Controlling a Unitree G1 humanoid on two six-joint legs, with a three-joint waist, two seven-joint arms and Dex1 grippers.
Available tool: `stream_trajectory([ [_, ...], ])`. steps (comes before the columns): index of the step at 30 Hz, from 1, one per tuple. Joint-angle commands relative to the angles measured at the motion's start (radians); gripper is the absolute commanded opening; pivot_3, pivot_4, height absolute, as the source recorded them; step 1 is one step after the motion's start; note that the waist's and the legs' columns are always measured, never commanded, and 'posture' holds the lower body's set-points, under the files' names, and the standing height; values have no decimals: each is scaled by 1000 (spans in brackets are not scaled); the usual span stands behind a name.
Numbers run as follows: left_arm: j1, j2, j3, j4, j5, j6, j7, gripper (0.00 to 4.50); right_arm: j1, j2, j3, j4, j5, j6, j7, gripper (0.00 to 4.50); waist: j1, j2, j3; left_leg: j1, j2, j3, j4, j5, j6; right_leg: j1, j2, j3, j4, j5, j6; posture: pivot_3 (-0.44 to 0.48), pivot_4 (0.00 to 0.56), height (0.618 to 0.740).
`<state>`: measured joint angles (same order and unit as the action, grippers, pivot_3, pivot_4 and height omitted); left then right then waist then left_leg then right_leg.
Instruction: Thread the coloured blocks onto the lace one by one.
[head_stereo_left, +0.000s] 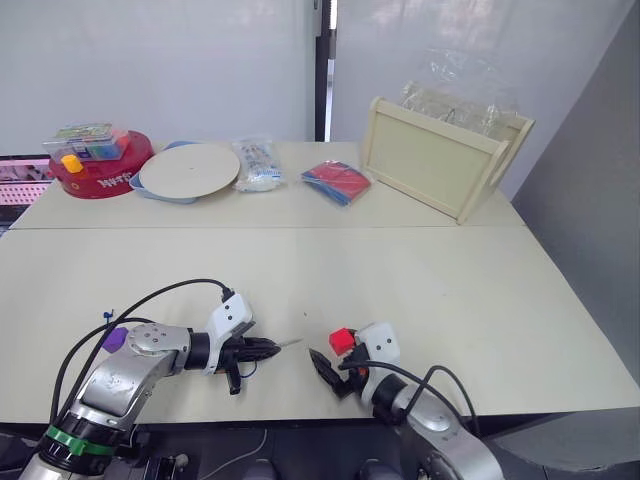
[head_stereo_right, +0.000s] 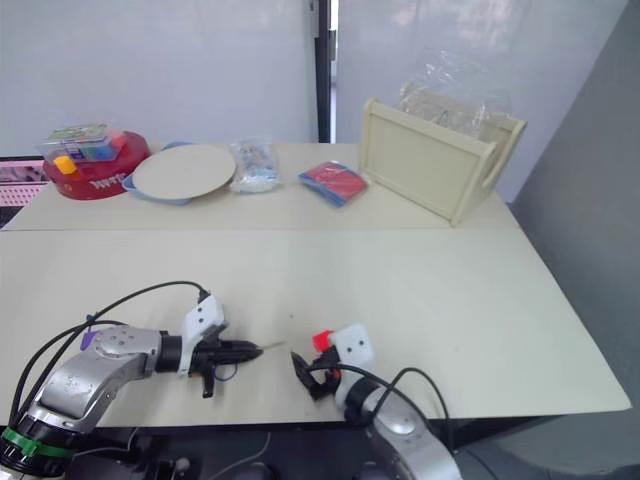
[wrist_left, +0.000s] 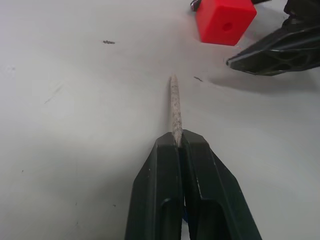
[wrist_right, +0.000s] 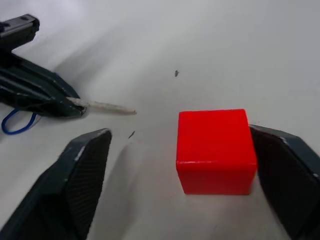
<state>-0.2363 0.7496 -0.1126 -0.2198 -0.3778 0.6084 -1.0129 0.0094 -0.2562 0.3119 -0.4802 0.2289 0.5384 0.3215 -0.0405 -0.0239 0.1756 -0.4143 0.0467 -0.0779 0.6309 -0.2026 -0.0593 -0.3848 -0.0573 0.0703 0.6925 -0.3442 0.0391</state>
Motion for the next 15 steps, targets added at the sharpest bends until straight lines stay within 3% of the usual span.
stream_trajectory([
  [1,-9,-3,5,-8,0,-28,-7,0,-96,-110,-70,-37,67,24,158,4473,-1,0,0,0,-1,0,1,0,0,0,0,0,0,0,0,0,150,740],
  [4,-8,-2,6,-13,-3,-31,-15,0,-243,-255,-71,53,106,14,377,4473,-4,0,0,0,0,0,1,0,0,0,0,0,0,0,0,0,150,740],
  [8,-6,7,-5,-33,-12,-27,-37,0,-405,-355,-14,197,109,-50,630,4473,-5,0,0,0,0,0,1,0,0,0,1,0,0,0,0,0,150,740],
  [12,-18,8,-26,-59,-22,-8,-59,0,-489,-385,54,297,80,-122,801,4473,-2,0,0,-1,0,0,2,0,1,0,0,0,0,0,0,0,150,740],
  [15,-25,8,-39,-86,-30,8,-69,0,-531,-361,86,402,29,-210,847,4473,0,0,0,-2,0,0,3,0,1,0,0,0,-1,0,0,0,150,740],
])
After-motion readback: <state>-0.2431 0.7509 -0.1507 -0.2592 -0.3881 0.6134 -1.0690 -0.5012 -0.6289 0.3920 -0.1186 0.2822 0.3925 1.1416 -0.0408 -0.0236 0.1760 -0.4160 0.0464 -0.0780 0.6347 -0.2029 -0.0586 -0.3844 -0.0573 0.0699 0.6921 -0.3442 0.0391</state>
